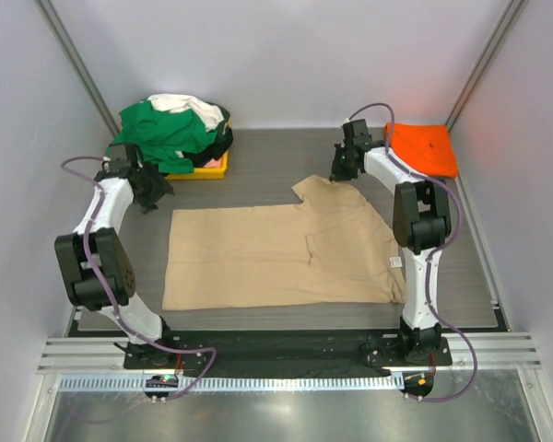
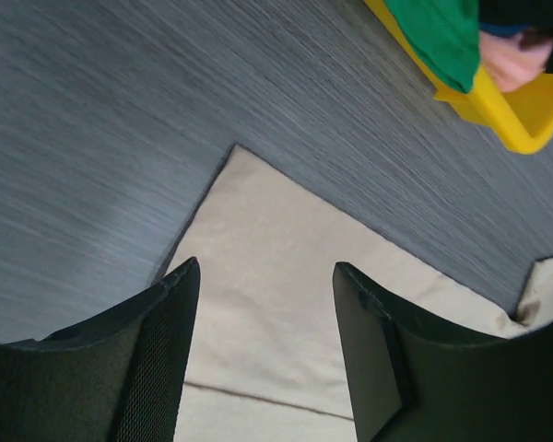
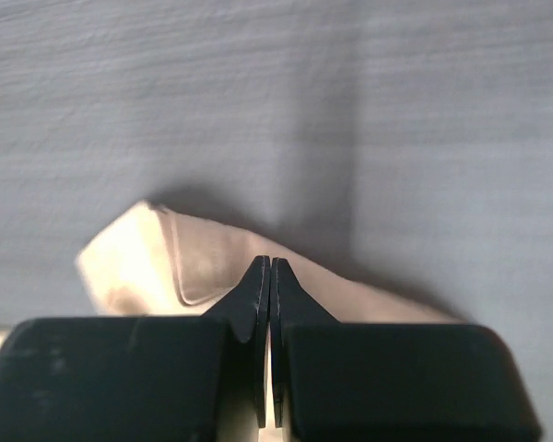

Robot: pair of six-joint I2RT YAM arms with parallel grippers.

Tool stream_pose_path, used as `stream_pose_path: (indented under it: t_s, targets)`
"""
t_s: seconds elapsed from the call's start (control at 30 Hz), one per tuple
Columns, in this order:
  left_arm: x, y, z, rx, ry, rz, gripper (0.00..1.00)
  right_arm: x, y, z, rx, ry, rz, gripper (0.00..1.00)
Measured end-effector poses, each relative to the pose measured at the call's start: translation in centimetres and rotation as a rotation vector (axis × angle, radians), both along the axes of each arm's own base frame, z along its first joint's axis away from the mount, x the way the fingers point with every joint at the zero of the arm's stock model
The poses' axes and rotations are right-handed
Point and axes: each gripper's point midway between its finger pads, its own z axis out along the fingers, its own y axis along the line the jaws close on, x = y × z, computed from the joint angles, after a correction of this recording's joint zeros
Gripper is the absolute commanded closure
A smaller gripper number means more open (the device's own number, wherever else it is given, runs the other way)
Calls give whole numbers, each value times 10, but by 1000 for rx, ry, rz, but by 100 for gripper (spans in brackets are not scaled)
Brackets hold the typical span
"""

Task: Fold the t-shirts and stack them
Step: Fold the tshirt

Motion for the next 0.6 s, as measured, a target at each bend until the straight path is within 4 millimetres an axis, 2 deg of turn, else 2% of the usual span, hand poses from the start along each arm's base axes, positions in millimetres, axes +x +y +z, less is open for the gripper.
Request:
stream_pose_path:
  t_s: [0.1, 0.17, 0.27, 0.33, 0.43, 0.6]
  targets:
    - [21, -4, -20, 43, 50, -22, 39, -20, 3, 29, 43, -19, 4, 99]
    - [27, -4, -34, 71, 84, -30, 39, -26, 5, 50, 70, -51, 7, 99]
    - [27, -3, -56, 102, 144, -27, 39, -29, 8, 79, 105, -110, 18, 99]
    - [25, -1, -67, 123, 177, -21, 40, -30, 10, 89, 118, -133, 25, 99]
    - [23, 0, -81, 157, 213, -26, 42, -31, 12, 89, 135, -134, 30, 99]
    - [20, -13, -106, 178, 272, -68, 48, -42, 14, 73, 147, -85, 30, 99]
